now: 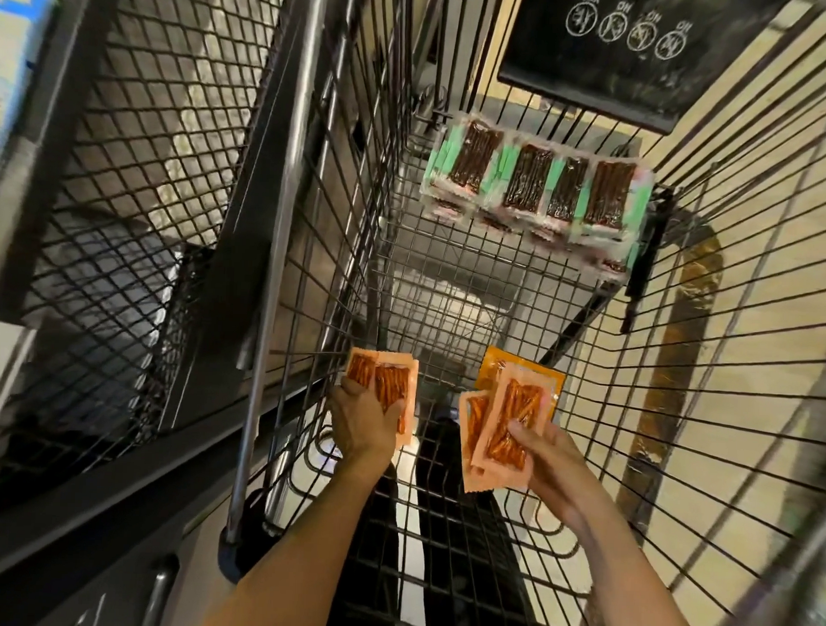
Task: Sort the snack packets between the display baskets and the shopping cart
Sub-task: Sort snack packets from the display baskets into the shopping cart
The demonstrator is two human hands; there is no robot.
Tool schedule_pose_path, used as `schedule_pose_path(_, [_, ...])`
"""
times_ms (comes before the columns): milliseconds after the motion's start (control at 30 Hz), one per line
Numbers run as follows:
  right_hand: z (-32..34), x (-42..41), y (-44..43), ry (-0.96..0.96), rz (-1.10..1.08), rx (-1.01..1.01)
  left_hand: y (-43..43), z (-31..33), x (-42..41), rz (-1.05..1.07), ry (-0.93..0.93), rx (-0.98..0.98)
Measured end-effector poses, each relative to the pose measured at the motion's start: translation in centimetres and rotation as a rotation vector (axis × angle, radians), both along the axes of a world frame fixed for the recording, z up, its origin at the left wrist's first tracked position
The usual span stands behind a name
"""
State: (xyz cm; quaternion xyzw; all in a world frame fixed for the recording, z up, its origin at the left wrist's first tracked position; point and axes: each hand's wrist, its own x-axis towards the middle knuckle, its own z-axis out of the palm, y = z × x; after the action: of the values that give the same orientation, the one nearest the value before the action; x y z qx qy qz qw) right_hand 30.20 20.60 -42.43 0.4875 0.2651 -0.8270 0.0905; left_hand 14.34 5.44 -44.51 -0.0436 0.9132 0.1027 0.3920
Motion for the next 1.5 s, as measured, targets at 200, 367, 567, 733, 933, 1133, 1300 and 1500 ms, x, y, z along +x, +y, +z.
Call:
schedule_pose_path(200, [0.3, -0.3, 3.0, -0.092, -0.021, 0.393, 0.0, -0.8, 0.1, 0.089, -0.046, 0.006])
schedule_pose_path(367, [-0.3, 0.4, 3.3, -0.104, -0.070, 0.438, -0.4, -1.0, -0.1, 0.170, -0.083, 0.042])
schedule_pose_path(567, [-1.0, 0.6, 1.9, -0.048, -0.079, 0.254, -0.2, -0.6, 0.3, 0.172, -0.060, 0.058])
schedule_pose_path(733, [-1.4, 0.6, 0.4, -0.070, -0.053, 0.181, -0.3, -0.2, 0.7, 0.060, -0.004, 0.062])
schedule_pose_path(933, [-1.7, 0.4, -1.4, -0.116, -0.039, 0.129, 0.7, 1.5, 1.0, 0.058, 0.045, 0.029])
schedule_pose_path(1133, [-1.7, -1.1, -2.7, -0.084, -0.059, 0.116, 1.5, 4.0, 2.0, -0.148, 0.168, 0.124])
schedule_pose_path(1300, [-0.9, -1.8, -3.2, 0.002, -0.168, 0.003, 2.7, 4.9, 5.3, -0.285, -0.015, 0.378])
schedule_pose_path(1500, [0.6, -1.5, -2.3, -0.026, -0.258, -0.054, 4.5, 4.5, 7.1, -0.435, 0.002, 0.362])
